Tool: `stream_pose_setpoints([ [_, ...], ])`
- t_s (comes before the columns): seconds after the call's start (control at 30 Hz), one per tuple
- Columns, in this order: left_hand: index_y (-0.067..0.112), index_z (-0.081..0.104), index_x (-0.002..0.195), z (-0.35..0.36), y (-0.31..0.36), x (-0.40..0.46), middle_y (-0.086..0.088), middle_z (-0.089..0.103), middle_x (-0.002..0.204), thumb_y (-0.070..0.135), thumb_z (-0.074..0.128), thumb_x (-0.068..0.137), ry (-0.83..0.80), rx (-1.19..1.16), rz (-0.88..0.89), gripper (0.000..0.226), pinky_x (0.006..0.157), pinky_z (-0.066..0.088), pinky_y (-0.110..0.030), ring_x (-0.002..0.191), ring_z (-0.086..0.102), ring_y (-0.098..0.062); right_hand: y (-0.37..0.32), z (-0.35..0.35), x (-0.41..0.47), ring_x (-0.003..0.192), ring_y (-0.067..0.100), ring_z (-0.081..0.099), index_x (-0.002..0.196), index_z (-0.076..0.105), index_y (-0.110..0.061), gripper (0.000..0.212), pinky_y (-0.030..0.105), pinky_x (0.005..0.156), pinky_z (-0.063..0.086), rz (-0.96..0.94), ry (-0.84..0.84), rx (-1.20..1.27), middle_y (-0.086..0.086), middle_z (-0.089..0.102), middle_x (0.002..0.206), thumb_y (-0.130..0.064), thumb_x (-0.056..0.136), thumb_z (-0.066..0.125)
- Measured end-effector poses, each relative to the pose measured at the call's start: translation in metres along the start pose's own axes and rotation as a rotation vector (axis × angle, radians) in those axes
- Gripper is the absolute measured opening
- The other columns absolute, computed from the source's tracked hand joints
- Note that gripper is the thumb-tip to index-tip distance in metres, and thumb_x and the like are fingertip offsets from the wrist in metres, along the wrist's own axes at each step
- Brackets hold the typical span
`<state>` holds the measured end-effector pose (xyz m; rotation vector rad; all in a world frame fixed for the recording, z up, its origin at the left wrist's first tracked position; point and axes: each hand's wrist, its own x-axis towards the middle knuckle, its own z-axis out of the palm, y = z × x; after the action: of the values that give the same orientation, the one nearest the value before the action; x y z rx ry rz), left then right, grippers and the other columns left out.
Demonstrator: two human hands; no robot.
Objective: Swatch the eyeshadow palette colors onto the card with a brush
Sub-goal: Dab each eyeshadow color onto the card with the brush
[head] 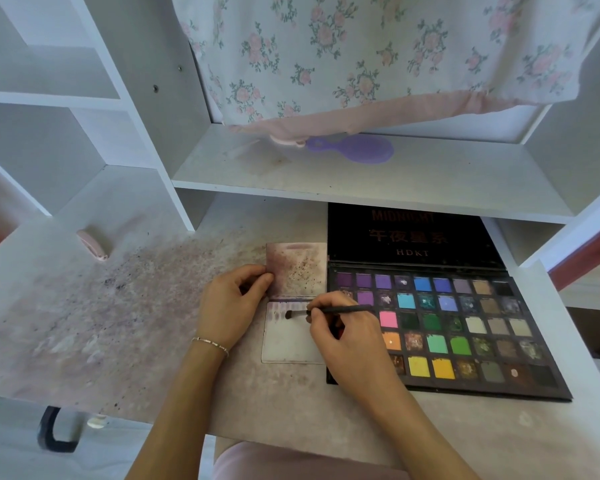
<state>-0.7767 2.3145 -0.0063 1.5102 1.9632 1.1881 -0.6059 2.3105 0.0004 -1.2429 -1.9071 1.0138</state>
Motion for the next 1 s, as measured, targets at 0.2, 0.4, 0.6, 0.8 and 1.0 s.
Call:
stream_pose_setpoints([
  [0.2,0.018,0.071,0.087,0.0,-0.001,0.001,0.009,0.066,0.076,0.012,0.061,0.083,0.006,-0.013,-0.011,0.011,0.074,0.052,-0.035,0.07,0.064,-0.015,0.001,0.0,-0.001,0.075,0.006,0.054,0.085,0.054,-0.028,0.011,0.019,0.065,0.047,-0.012,0.014,0.014,-0.01,0.057,0.081,-0.017,0.087,0.052],
  [0.4,0.02,0.07,0.086,0.0,-0.001,0.0,0.01,0.067,0.076,0.013,0.062,0.083,-0.003,-0.018,-0.02,0.012,0.075,0.052,-0.036,0.071,0.064,-0.014,-0.002,-0.003,-0.004,0.089,-0.004,0.057,0.09,0.052,-0.041,0.035,0.006,0.073,0.045,-0.07,0.2,0.183,-0.019,0.058,0.091,-0.006,0.088,0.054],
  [0.6,0.016,0.071,0.087,0.0,0.001,0.0,0.007,0.068,0.079,0.011,0.062,0.083,0.0,-0.03,-0.034,0.011,0.078,0.052,-0.041,0.074,0.065,-0.018,0.002,-0.016,-0.012,0.089,-0.003,0.056,0.092,0.055,-0.038,0.039,0.007,0.071,0.045,-0.116,0.305,0.186,-0.016,0.059,0.09,0.001,0.087,0.053],
  [0.8,0.015,0.071,0.088,0.003,0.004,0.0,0.006,0.067,0.079,0.01,0.06,0.084,0.013,-0.031,-0.056,0.012,0.076,0.05,-0.032,0.074,0.064,-0.018,0.018,-0.05,-0.027,0.082,0.0,0.058,0.087,0.055,-0.039,0.039,0.011,0.063,0.049,-0.083,0.395,0.153,-0.014,0.059,0.085,0.0,0.086,0.054],
  [1.0,0.012,0.07,0.093,0.012,0.008,-0.006,0.005,0.065,0.081,0.013,0.059,0.085,0.097,0.016,-0.072,0.013,0.074,0.046,-0.028,0.076,0.06,-0.015,0.04,-0.084,-0.032,0.086,-0.011,0.055,0.085,0.05,-0.041,0.039,0.009,0.061,0.047,0.018,0.529,0.073,-0.016,0.057,0.087,-0.002,0.087,0.052],
])
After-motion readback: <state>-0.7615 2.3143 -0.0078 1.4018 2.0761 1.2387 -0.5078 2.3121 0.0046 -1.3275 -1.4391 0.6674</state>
